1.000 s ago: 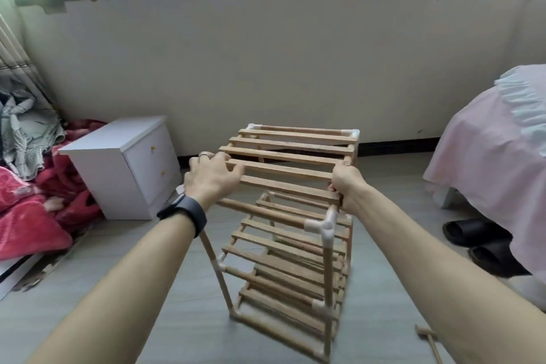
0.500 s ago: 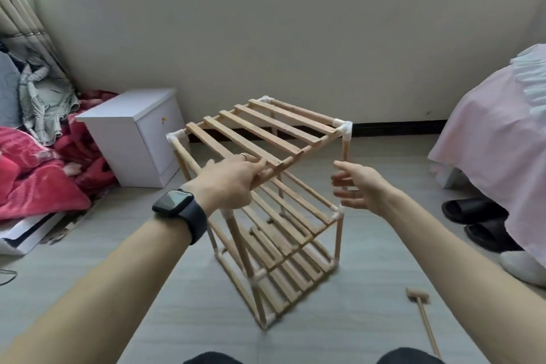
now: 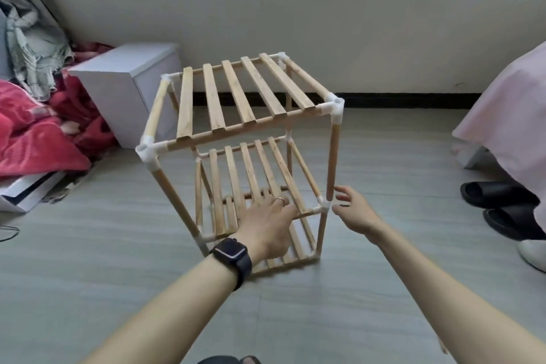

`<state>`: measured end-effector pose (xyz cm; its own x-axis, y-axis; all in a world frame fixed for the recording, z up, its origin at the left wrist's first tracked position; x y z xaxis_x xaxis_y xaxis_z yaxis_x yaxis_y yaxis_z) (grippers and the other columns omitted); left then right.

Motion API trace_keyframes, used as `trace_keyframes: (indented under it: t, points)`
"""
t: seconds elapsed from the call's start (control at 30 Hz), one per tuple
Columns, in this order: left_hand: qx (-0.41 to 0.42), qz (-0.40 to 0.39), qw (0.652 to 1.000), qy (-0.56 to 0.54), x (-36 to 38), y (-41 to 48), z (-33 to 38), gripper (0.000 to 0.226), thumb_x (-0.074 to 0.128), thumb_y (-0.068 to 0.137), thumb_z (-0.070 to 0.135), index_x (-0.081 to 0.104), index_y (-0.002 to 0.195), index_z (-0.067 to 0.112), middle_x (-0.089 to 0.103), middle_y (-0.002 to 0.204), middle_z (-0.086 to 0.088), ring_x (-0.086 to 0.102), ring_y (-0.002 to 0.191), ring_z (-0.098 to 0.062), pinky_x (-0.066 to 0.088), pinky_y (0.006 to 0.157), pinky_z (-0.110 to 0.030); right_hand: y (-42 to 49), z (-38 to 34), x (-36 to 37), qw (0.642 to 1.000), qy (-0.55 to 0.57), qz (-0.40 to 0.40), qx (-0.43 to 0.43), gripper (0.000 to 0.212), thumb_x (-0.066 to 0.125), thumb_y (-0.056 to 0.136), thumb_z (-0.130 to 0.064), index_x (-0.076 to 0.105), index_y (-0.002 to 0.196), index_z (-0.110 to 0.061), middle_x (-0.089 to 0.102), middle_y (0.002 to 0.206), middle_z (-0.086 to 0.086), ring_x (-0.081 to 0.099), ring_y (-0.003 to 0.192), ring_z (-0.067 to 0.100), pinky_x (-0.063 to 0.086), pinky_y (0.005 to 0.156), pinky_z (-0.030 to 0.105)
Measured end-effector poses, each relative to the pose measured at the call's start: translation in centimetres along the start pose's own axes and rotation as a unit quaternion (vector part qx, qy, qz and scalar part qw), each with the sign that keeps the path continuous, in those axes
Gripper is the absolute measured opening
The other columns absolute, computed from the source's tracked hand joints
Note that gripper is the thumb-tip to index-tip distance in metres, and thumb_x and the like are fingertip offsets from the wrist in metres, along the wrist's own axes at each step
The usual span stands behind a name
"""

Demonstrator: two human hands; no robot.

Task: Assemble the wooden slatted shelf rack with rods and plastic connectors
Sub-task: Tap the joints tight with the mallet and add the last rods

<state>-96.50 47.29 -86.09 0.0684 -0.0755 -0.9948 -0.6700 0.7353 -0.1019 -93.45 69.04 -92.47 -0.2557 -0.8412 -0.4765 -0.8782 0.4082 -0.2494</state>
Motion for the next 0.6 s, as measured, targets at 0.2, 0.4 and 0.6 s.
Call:
trace_keyframes:
  t: [0.2,0.4,0.6]
  points:
    - [-0.083,-0.111,0.988,-0.071,6.9,6.8,-3.1,0.086,0.061,0.092,0.052,0.010,0.159,0.035,0.008,0.168,-0.011,0.009,0.154,-0.032,0.022,0.121,-0.055,3.4,1.3,0.1,0.993,-0.079,0.037,-0.075,0.034,0.073,0.092,-0.021,0.067,0.126,-0.016,0.071,0.121,-0.002,0.065,0.117,0.015,0.049,0.102,0.032]
    - [-0.088,-0.078,0.991,-0.068,11.3,9.5,-3.6,0.088,0.043,0.091,0.075,-0.018,0.151,0.054,-0.024,0.166,0.000,-0.013,0.154,-0.034,-0.002,0.118,-0.070,3.7,3.7,2.6,0.973,-0.113,0.109,-0.167,0.022,0.075,0.093,-0.025,0.066,0.113,-0.019,0.072,0.101,-0.015,0.070,0.104,0.013,0.057,0.089,0.034]
    - [-0.071,-0.049,0.993,-0.086,12.3,9.6,-3.9,0.085,0.047,0.097,0.063,-0.018,0.152,0.054,-0.024,0.166,0.001,-0.004,0.156,-0.027,0.010,0.117,-0.071,3.5,5.0,4.0,0.960,-0.095,0.168,-0.201,0.013,0.068,0.098,-0.029,0.069,0.110,-0.022,0.063,0.081,-0.033,0.071,0.092,0.004,0.058,0.076,0.029]
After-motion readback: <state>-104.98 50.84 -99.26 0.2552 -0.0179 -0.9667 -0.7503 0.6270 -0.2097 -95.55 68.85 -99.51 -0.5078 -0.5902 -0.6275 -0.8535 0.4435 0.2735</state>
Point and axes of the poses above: each hand's wrist, its own y-axis towards the middle knuckle, its own x-axis out of the palm, z = x × y, the point moved 3 cm from there along y, towards the middle knuckle
